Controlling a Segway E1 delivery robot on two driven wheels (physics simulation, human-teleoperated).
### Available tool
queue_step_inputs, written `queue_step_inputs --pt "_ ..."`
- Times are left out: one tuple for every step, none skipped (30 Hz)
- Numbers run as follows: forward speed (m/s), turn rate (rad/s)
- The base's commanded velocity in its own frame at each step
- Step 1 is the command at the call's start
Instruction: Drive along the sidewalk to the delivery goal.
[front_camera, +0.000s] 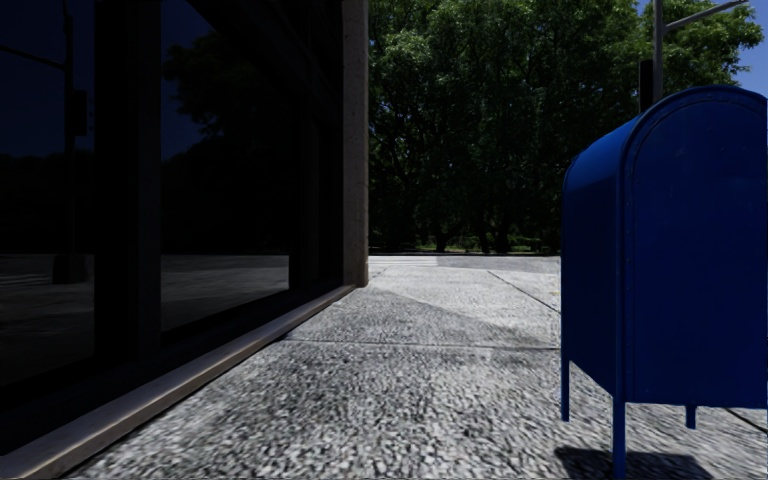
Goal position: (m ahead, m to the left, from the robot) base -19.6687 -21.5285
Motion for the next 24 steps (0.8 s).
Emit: queue_step_inputs --pt "2.00 0.00" --pt "2.00 0.00" --pt "2.00 0.00" --pt "2.00 0.00" --pt "2.00 0.00" --pt "2.00 -0.06" --pt "2.00 -0.06" --pt "2.00 -0.14" --pt "2.00 -0.18" --pt "2.00 -0.21" --pt "1.73 -0.36" --pt "1.73 -0.36" --pt "1.72 -0.36" --pt "1.72 -0.36" --pt "1.72 -0.36" --pt "1.72 -0.36" --pt "1.72 -0.36" --pt "1.72 -0.36" --pt "1.72 -0.36" --pt "1.72 -0.42" --pt "1.71 -0.48" --pt "1.71 -0.50" --pt "1.71 -0.50" --pt "1.71 -0.54"
